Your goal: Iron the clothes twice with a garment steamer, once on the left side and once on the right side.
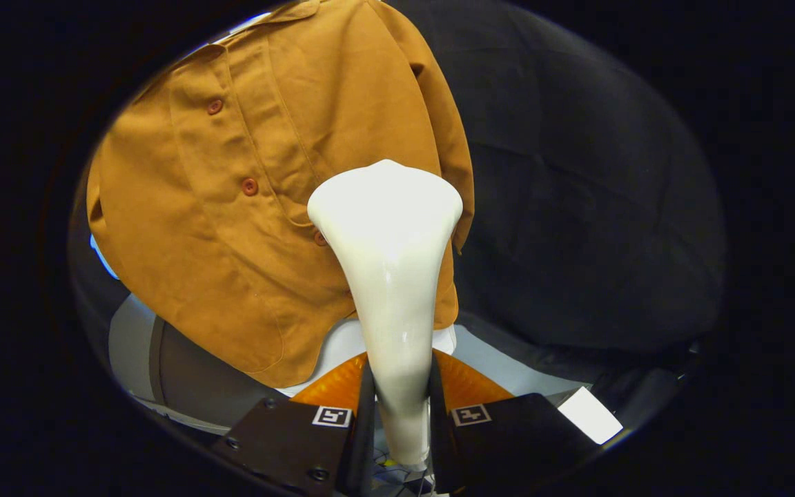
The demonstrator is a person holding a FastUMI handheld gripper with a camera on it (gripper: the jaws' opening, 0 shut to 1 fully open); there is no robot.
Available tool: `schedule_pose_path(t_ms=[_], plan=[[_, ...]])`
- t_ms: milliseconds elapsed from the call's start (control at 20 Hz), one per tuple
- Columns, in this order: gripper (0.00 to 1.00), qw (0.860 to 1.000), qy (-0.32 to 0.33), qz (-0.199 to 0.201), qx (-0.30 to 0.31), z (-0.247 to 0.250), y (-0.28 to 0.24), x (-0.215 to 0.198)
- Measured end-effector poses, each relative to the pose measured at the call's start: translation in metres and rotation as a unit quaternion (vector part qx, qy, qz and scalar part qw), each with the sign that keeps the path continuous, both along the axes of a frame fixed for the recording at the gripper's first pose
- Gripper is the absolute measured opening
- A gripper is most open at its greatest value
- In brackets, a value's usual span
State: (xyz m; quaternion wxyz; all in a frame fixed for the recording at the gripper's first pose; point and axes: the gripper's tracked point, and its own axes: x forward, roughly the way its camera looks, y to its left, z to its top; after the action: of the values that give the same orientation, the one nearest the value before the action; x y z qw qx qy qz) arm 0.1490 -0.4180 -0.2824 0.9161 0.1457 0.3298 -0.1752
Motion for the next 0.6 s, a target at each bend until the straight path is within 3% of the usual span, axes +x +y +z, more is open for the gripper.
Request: schedule_pose_path(t_ms=[350, 600], plan=[[0.38, 0.998, -0.054, -0.002, -0.038, 0.072, 0.053, -0.031], [0.37, 0.994, -0.095, -0.004, -0.05, 0.118, 0.128, -0.052]])
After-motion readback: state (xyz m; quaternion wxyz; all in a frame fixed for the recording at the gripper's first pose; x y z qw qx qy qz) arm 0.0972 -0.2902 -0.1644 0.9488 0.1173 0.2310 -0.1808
